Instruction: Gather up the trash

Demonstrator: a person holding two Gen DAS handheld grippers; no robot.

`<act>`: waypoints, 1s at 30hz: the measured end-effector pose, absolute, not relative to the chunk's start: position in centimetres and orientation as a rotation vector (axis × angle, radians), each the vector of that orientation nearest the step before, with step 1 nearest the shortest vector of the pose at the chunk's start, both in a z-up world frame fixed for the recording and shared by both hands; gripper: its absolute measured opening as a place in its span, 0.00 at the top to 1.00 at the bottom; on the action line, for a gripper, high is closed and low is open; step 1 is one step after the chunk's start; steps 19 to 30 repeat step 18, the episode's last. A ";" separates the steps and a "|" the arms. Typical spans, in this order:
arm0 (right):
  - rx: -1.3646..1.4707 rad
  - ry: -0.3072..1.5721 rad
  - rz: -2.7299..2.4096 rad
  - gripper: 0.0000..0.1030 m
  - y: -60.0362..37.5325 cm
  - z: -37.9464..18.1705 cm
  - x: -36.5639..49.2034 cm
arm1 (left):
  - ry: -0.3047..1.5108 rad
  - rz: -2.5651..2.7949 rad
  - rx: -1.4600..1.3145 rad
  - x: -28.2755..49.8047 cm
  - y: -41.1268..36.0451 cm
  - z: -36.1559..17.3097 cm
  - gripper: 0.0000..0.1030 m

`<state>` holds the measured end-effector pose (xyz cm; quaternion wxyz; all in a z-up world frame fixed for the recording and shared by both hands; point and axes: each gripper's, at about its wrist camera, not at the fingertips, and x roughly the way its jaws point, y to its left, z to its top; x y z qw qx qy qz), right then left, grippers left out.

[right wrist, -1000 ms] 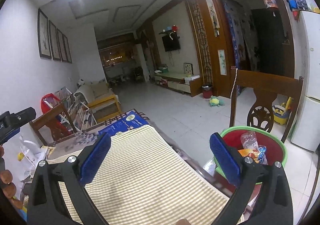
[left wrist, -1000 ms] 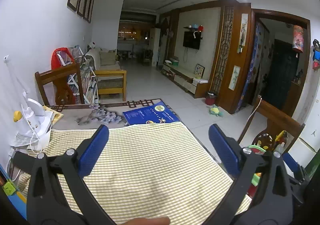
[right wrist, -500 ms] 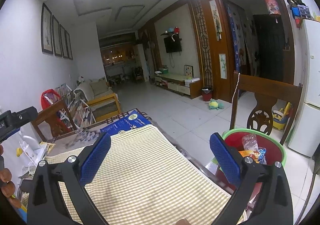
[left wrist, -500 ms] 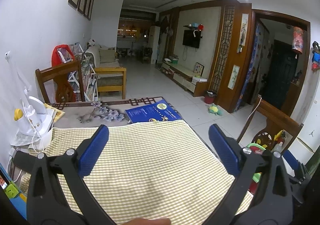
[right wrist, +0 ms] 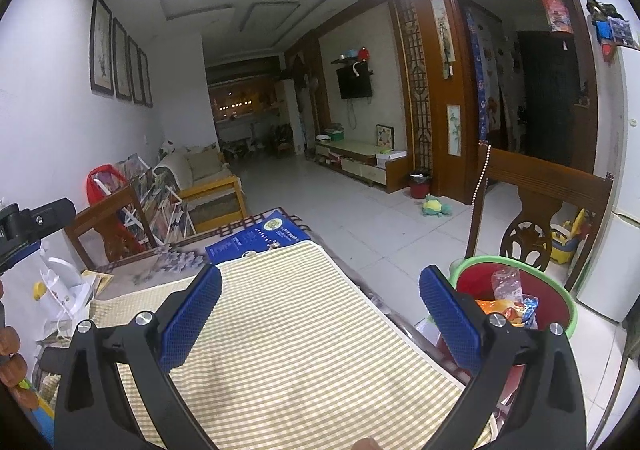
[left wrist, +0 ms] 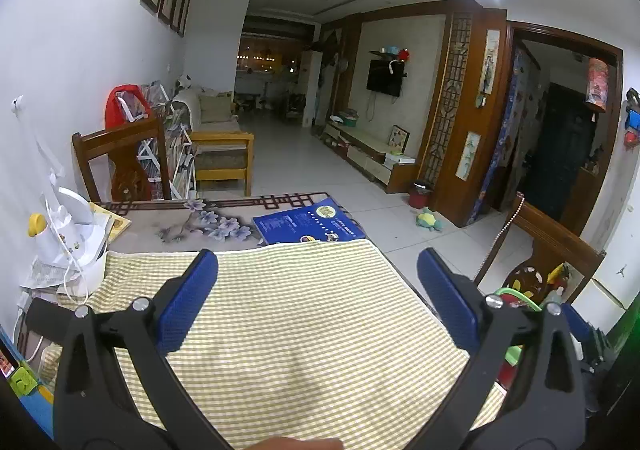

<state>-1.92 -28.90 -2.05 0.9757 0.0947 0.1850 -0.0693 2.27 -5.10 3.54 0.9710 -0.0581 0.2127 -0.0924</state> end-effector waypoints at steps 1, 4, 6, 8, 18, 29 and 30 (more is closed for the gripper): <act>0.189 0.375 -0.136 0.07 -28.8 -2.1 -1.7 | 0.430 -0.185 -0.119 2.3 -5.0 3.5 0.05; 0.178 0.382 -0.124 0.07 -28.5 -2.3 -1.2 | 0.437 -0.184 -0.129 2.4 -4.7 3.2 0.05; 0.172 0.396 -0.116 0.07 -28.3 -2.5 -0.7 | 0.447 -0.187 -0.138 2.6 -4.5 2.9 0.05; 0.169 0.412 -0.104 0.07 -28.1 -2.7 -0.2 | 0.457 -0.176 -0.143 2.9 -4.3 2.6 0.05; 0.098 0.544 0.032 0.07 -24.7 -6.2 4.7 | 0.555 0.010 -0.165 6.2 0.0 -3.7 0.05; 0.098 0.544 0.032 0.07 -24.7 -6.2 4.7 | 0.555 0.010 -0.165 6.2 0.0 -3.7 0.05; 0.098 0.544 0.032 0.07 -24.7 -6.2 4.7 | 0.555 0.010 -0.165 6.2 0.0 -3.7 0.05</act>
